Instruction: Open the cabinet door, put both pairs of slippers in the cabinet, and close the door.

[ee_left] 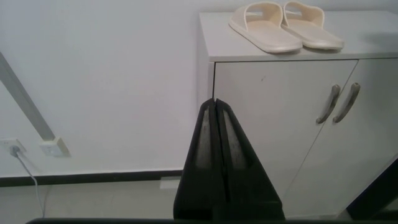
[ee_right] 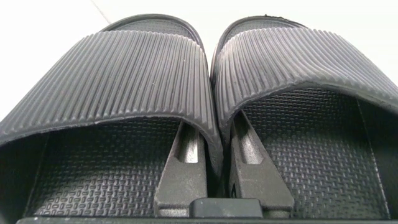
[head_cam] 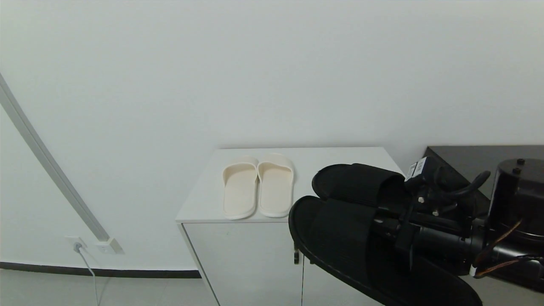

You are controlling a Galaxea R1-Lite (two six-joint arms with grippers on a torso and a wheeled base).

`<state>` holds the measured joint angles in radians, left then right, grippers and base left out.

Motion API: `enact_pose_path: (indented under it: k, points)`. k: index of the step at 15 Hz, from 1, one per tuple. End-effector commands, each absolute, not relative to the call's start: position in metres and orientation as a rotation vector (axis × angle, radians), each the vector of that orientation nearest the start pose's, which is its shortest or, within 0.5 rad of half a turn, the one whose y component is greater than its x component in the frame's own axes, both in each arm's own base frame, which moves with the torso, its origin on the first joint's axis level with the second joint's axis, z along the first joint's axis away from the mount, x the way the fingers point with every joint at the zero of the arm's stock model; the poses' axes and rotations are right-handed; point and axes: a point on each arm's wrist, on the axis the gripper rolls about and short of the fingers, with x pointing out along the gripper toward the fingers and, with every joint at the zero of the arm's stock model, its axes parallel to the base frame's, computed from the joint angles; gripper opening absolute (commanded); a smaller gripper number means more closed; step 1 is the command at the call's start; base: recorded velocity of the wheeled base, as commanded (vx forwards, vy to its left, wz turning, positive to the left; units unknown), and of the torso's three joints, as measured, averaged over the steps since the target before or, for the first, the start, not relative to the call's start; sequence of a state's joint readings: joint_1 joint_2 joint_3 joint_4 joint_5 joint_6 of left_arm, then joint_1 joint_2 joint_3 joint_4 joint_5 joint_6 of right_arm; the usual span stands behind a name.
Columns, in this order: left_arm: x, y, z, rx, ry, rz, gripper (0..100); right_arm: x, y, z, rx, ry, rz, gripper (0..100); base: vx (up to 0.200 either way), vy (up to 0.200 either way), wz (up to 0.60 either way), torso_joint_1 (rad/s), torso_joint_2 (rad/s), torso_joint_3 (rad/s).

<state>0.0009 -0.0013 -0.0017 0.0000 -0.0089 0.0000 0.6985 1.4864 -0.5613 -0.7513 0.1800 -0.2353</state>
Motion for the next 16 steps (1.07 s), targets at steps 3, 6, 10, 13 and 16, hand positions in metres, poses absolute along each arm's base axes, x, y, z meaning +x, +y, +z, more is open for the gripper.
enact_pose_path:
  k: [3,6,10,13,16]
  points:
    - [-0.023,0.0,0.076,0.0,-0.002,-0.008,0,0.19,0.166,0.174,-0.259,0.128,0.901,0,-0.2,0.0,0.0,0.004,0.0,-0.001]
    - [-0.023,0.0,0.076,0.0,-0.002,-0.008,0,0.19,0.167,0.172,-0.262,0.136,0.903,0,-0.2,0.0,0.0,0.004,0.01,0.002]
    - [-0.023,0.0,0.076,0.0,-0.002,-0.009,0,0.193,0.176,0.167,-0.227,0.172,0.925,0,-0.1,0.0,0.0,-0.004,0.0,0.004]
    - [-0.023,0.0,0.076,0.0,-0.002,-0.009,0,0.192,0.175,0.169,-0.212,0.157,0.92,0,0.0,0.0,0.0,0.0,0.0,0.0]
    - [-0.023,0.0,0.076,0.0,-0.002,-0.009,0,0.191,0.174,0.166,-0.211,0.159,0.92,0,0.0,0.0,0.0,0.0,0.0,0.0]
